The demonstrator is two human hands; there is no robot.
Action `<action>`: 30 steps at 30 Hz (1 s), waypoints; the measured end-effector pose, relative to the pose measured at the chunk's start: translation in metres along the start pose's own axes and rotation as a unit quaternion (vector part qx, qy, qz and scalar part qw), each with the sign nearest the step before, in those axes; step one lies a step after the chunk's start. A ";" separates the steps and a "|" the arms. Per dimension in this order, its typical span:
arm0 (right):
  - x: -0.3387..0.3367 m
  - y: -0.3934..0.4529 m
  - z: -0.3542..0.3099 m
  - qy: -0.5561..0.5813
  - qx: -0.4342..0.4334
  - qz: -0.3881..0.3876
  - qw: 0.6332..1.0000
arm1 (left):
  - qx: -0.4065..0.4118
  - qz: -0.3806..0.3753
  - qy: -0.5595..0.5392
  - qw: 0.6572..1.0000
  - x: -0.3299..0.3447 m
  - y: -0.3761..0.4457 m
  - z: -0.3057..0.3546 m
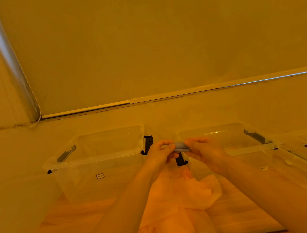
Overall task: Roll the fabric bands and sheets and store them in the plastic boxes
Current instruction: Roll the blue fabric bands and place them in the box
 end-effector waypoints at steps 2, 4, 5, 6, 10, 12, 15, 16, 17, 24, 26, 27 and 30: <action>-0.007 0.006 0.002 0.003 0.000 0.019 1.000 | 0.001 0.001 -0.004 1.000 0.005 0.004 -0.002; -0.015 0.012 0.004 -0.001 -0.001 0.035 0.999 | -0.002 0.004 -0.003 1.000 0.012 0.010 -0.005; -0.019 0.016 0.005 -0.003 -0.002 0.043 0.999 | -0.005 0.006 -0.001 1.000 0.015 0.013 -0.008; -0.024 0.020 0.005 -0.007 -0.003 0.052 0.999 | -0.008 0.008 -0.001 1.000 0.020 0.018 -0.010; -0.046 0.040 0.007 -0.008 -0.008 0.087 0.996 | -0.019 0.017 0.005 1.000 0.044 0.044 -0.020; -0.059 0.054 0.009 -0.009 -0.006 0.107 0.994 | -0.026 0.023 0.018 0.999 0.059 0.061 -0.025; -0.078 0.081 0.012 -0.011 0.000 0.136 0.991 | -0.036 0.034 0.039 0.998 0.085 0.090 -0.035; -0.084 0.090 0.013 -0.011 0.003 0.144 0.989 | -0.042 0.036 0.046 0.997 0.094 0.101 -0.039; -0.090 0.099 0.014 -0.011 0.007 0.151 0.989 | -0.047 0.036 0.055 0.997 0.102 0.112 -0.043; -0.131 0.172 0.021 -0.070 0.030 0.180 0.981 | -0.088 0.024 0.058 0.994 0.159 0.179 -0.073; -0.142 0.193 0.024 -0.104 0.036 0.190 0.976 | -0.103 0.024 0.059 0.993 0.174 0.195 -0.083; -0.148 0.202 0.026 -0.122 0.040 0.195 0.972 | -0.110 0.028 0.060 0.992 0.181 0.204 -0.088; -0.162 0.231 0.033 -0.166 0.063 0.199 0.964 | -0.134 0.030 0.078 0.987 0.201 0.225 -0.109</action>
Point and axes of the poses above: each hand's wrist, its own y-axis towards the middle knuckle, its own x-axis out of the palm, z = x × y, the point moved 7 cm from there along y, towards the middle knuckle, and after that the axes turned 8 degrees about z, right-handed, at the moved point
